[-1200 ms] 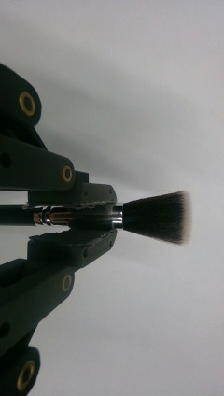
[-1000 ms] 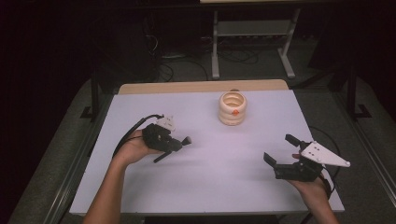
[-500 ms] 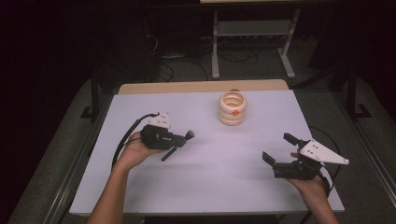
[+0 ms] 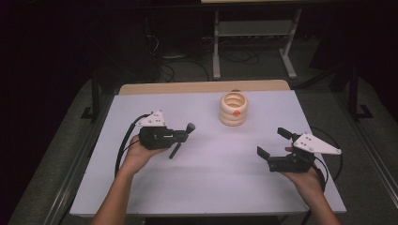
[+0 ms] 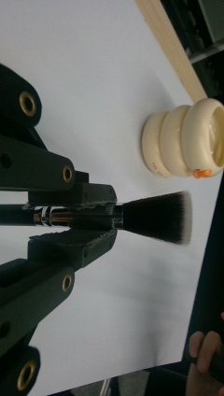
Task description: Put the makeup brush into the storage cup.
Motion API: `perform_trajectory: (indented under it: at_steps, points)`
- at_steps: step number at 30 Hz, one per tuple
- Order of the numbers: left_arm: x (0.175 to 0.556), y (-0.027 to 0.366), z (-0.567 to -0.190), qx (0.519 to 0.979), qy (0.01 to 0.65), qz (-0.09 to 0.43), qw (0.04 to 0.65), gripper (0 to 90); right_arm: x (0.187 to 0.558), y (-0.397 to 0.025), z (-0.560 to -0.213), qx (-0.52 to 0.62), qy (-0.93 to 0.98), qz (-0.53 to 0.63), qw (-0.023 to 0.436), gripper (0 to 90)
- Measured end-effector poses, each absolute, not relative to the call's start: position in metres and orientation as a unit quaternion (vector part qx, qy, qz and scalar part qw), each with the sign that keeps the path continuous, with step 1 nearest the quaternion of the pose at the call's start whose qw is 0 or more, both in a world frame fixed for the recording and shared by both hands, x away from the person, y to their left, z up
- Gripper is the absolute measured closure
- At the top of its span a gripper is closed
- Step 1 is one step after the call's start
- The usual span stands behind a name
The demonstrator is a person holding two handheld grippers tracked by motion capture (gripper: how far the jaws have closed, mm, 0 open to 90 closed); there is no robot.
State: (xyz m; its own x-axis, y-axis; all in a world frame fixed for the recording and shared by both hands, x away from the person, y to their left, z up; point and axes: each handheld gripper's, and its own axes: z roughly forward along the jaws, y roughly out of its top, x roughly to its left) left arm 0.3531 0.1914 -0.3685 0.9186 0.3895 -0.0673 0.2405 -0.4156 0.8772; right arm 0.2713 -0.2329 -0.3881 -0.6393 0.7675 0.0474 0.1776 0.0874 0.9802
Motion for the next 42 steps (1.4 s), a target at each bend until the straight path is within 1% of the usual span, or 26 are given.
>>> perform_trajectory:
  at_steps: [3, 8, 13, 15, 18, 23, 25, 35, 42]
  points:
    - [0.351, 0.189, -0.367, 0.832, 0.192, 0.082, 0.514, 77.7, 0.276, -0.228, -0.386, 0.34, 0.692, 0.583, 0.255, 0.0]
    - [0.348, 0.186, -0.366, 0.821, 0.196, 0.079, 0.529, 77.7, 0.281, -0.22, -0.385, 0.336, 0.696, 0.582, 0.252, 0.0]
    - [0.346, 0.183, -0.363, 0.815, 0.199, 0.093, 0.536, 77.7, 0.289, -0.214, -0.385, 0.337, 0.699, 0.584, 0.239, 0.0]
    - [0.347, 0.182, -0.364, 0.809, 0.204, 0.086, 0.544, 77.7, 0.294, -0.213, -0.384, 0.337, 0.699, 0.584, 0.237, 0.0]
    - [0.348, 0.181, -0.365, 0.807, 0.204, 0.092, 0.546, 77.7, 0.299, -0.21, -0.384, 0.337, 0.698, 0.585, 0.239, 0.0]
    - [0.346, 0.181, -0.364, 0.787, 0.214, 0.097, 0.57, 77.7, 0.304, -0.207, -0.382, 0.338, 0.694, 0.59, 0.237, 0.0]
    - [0.346, 0.181, -0.364, 0.786, 0.218, 0.104, 0.57, 77.7, 0.307, -0.205, -0.381, 0.337, 0.693, 0.591, 0.239, 0.0]
    - [0.343, 0.174, -0.365, 0.771, 0.221, 0.107, 0.587, 77.8, 0.32, -0.186, -0.373, 0.332, 0.686, 0.603, 0.235, 0.0]
    - [0.341, 0.171, -0.364, 0.761, 0.226, 0.11, 0.598, 77.8, 0.321, -0.172, -0.376, 0.315, 0.7, 0.602, 0.22, 0.0]
